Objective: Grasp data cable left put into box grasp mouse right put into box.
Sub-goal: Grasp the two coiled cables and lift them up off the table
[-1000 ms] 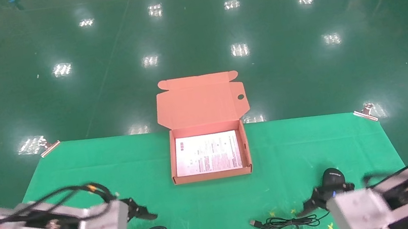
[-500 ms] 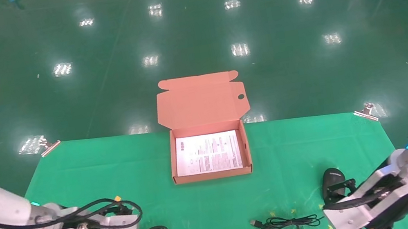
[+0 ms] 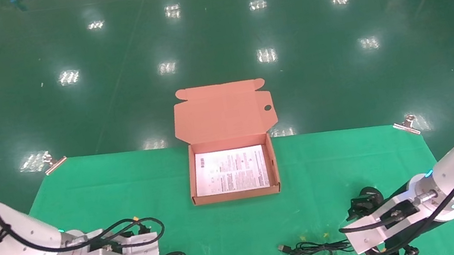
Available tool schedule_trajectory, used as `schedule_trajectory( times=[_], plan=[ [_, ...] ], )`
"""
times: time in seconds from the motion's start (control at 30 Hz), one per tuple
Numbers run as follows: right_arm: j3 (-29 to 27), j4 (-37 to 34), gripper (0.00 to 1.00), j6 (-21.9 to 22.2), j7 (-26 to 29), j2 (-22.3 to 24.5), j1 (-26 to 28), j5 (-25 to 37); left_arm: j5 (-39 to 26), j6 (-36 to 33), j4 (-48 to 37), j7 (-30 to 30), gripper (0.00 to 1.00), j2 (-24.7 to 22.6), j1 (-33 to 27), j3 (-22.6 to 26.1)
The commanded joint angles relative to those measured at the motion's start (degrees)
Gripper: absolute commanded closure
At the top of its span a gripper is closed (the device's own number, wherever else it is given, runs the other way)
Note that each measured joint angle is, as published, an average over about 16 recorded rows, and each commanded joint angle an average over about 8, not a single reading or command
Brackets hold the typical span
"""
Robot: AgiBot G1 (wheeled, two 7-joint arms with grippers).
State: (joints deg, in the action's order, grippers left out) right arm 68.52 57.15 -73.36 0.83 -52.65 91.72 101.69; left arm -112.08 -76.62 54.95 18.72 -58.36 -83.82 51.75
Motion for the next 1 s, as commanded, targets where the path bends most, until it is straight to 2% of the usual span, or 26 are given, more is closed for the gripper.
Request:
schedule_trajectory(
  times=[0.03,0.6,1.0],
  plan=[
    [-0.06,-0.8,0.0,1.35,-0.53,-0.36,-0.59,0.19,-0.47,1.03,-1.7,0.47,0.0,-0.7,0.19,0.01],
    [0.39,-15.59,0.0,5.53,-7.99,-9.97,-1.74,-0.1,-1.57,5.76,-20.16,-4.69,0.0,-7.68,-2.49,0.41],
    [0.88,-24.68,0.0,7.96,-13.22,-15.07,-2.07,0.4,-1.02,7.45,-28.37,-9.1,0.0,-10.37,-3.98,0.21]
  ],
)
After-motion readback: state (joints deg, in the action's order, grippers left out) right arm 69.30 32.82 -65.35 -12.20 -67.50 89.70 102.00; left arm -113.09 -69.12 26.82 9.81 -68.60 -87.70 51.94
